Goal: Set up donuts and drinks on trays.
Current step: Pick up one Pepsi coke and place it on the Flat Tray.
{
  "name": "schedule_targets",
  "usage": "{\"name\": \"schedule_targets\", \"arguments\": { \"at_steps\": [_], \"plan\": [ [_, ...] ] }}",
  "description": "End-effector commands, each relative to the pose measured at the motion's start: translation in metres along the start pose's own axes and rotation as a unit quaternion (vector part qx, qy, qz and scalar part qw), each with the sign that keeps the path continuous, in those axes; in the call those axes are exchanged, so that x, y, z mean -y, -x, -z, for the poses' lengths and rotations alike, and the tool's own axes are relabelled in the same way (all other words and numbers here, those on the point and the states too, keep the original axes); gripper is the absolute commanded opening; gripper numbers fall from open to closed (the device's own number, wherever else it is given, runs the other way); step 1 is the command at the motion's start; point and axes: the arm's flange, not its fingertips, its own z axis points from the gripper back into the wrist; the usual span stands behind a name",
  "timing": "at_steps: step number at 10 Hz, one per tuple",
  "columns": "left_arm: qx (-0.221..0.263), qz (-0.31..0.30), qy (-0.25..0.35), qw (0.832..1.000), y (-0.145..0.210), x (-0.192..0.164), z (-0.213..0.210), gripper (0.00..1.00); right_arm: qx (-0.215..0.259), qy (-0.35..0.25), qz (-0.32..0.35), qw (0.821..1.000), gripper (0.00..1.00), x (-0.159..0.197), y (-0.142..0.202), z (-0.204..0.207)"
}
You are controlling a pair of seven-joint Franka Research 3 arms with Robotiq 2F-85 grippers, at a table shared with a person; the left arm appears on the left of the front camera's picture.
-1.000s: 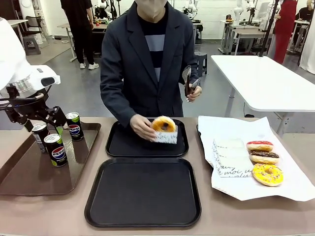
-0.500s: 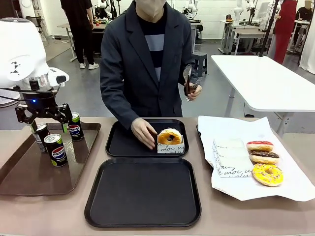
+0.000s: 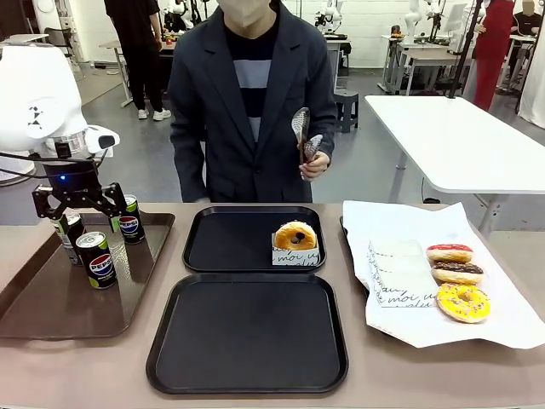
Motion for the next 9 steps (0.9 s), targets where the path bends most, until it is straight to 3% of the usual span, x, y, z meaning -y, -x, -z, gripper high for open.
{"name": "schedule_targets", "arguments": {
  "at_steps": [1, 4, 9],
  "plan": [
    [0.013, 0.025, 0.022, 0.999, 0.008, -0.007, 0.006, 1.00, 0.001, -0.005, -0.001, 1.000, 1.00, 0.002, 0.000, 0.000],
    [0.036, 0.032, 0.030, 0.998, 0.026, -0.011, 0.019, 1.00, 0.001, -0.005, -0.001, 1.000, 1.00, 0.002, 0.000, 0.000],
    [0.030, 0.026, 0.028, 0.999, 0.026, -0.002, 0.034, 1.00, 0.001, -0.005, -0.001, 1.000, 1.00, 0.002, 0.000, 0.000]
  ]
}}
